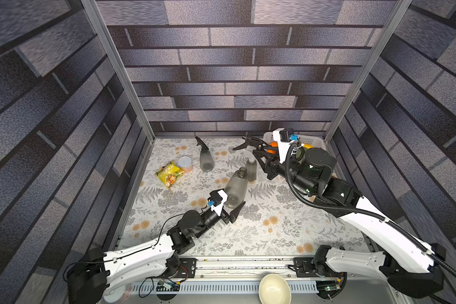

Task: Attach spray nozzles to spray bottles
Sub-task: Pick up the spray nozzle from the center of the board, then insert the spray nozzle into the spray bottle.

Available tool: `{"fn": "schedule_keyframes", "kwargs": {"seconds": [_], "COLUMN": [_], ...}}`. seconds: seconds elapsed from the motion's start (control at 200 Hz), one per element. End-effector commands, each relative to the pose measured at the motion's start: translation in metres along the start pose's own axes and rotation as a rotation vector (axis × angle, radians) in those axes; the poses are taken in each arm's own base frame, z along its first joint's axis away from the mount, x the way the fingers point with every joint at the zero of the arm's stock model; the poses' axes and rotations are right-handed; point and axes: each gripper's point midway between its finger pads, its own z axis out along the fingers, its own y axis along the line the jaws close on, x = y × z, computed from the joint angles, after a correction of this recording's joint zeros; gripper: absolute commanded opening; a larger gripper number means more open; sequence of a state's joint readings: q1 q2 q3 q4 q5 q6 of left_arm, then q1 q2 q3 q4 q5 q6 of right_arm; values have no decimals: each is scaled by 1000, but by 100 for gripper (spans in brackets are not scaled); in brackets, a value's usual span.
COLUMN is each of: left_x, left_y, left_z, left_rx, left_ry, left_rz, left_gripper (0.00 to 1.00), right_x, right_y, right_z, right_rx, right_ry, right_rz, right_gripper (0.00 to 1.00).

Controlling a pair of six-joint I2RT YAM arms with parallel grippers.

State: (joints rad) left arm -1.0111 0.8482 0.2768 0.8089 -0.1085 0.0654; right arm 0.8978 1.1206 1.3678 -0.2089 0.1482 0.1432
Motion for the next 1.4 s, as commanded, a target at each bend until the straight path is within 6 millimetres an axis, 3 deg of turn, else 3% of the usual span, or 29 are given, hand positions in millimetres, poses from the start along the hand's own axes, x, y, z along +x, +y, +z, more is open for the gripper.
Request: {"fn": "schedule_keyframes", "kwargs": {"seconds": [0.0, 0.21, 0.466, 0.676, 1.052, 1.393], "left_x": [-1, 0, 3, 1, -9, -25], "left_y": [-1, -2, 1, 1, 1, 9], "left_z": [-1, 2, 2, 1, 5, 8], "left_rx": [-8, -8, -20, -17, -14, -34], "left_ry": [-20, -14, -21, -32, -63, -120], "left_rz": [22, 28, 5, 1, -4, -39], "left_gripper": [82, 82, 82, 82, 82, 82], "right_x": [-51, -77, -101, -110, -71, -36], "right_y": [17, 43, 46, 43, 46, 51], "right_z": [-13, -22, -36, -36, -9, -4], "right_rx": [-88, -233, -240, -208, -263, -323], "right_ry": [-174, -268, -333, -351, -282, -214], "right_rz": [-22, 22, -13, -48, 66, 148], "right_gripper": [29, 29, 29, 29, 28, 28]}}
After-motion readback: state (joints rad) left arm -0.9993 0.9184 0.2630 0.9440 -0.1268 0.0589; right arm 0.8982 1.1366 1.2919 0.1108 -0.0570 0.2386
